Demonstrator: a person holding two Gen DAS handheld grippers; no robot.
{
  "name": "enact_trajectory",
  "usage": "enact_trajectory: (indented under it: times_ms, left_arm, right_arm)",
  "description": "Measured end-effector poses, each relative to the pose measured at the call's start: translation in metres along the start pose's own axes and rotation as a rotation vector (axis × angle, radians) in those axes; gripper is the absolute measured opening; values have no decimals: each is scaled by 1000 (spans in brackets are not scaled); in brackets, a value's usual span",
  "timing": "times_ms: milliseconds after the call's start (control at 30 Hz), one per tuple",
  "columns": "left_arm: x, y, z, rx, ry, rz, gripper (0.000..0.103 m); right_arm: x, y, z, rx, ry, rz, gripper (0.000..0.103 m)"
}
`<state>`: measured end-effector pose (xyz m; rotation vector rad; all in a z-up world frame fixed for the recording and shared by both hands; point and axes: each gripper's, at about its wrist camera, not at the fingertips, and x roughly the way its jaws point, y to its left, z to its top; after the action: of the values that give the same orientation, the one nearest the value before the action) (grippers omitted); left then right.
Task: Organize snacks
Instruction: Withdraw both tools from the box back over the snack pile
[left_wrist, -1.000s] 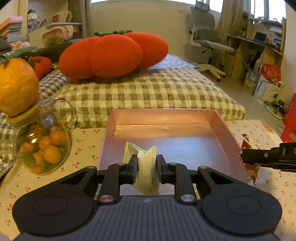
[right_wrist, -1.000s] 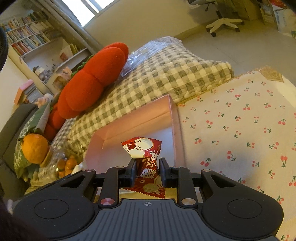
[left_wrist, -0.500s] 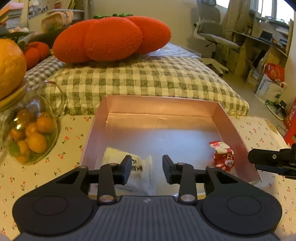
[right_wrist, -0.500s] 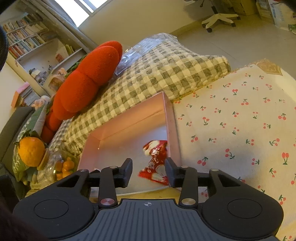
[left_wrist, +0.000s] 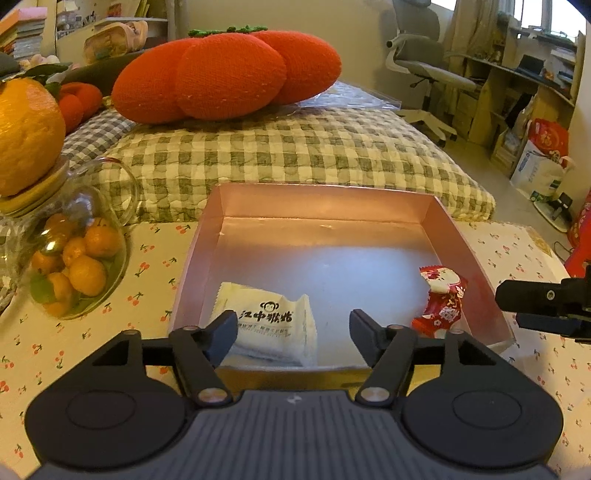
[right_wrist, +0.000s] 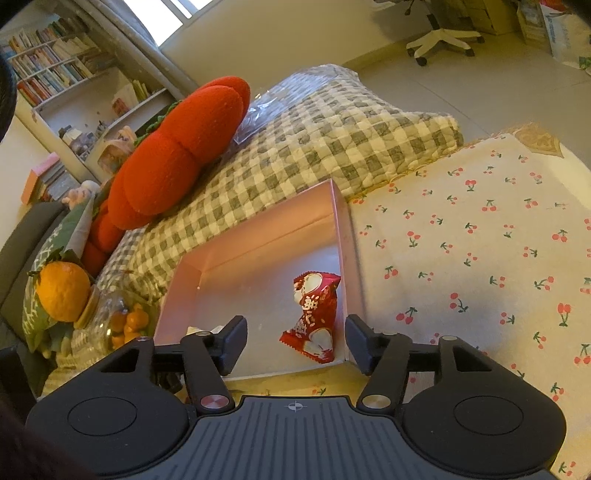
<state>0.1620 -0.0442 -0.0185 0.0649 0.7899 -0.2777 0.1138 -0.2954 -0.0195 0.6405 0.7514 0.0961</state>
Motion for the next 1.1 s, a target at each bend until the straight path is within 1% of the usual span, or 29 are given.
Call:
enact_trajectory:
  times_ms: [67, 133, 200, 267, 367, 600, 667, 833, 1100]
  left_arm:
    - [-5, 2, -1, -8, 4, -3, 70]
    - [-10, 4, -3, -13, 9, -8, 73]
    - [-14, 5, -4, -16, 12, -7, 79]
    - [-20, 7, -5, -19, 13, -6, 84]
    - [-27, 11, -9, -26, 19, 0, 90]
    - [-45, 23, -20, -46, 39, 11, 99]
    - [-50, 26, -25, -48, 47, 16, 100]
    - [-60, 32, -38, -48, 63, 16, 102]
    - [-74, 47, -62, -35, 77, 2, 102]
  right_arm:
    - [-4, 1, 0, -2, 0, -3, 65]
    - [-8, 3, -1, -8, 1, -7, 67]
    - [-11, 6, -2, -18, 5, -9, 69]
    - [-15, 9, -3, -29, 9, -13, 75]
    - [-21, 14, -6, -57, 17, -20, 81]
    - [-33, 18, -15, -91, 41, -33, 85]
    - [-36, 17, -18, -93, 46, -40, 87]
    - [-43, 16, -26, -106, 61, -55, 87]
    - [-49, 19, -50, -194, 90, -75, 88]
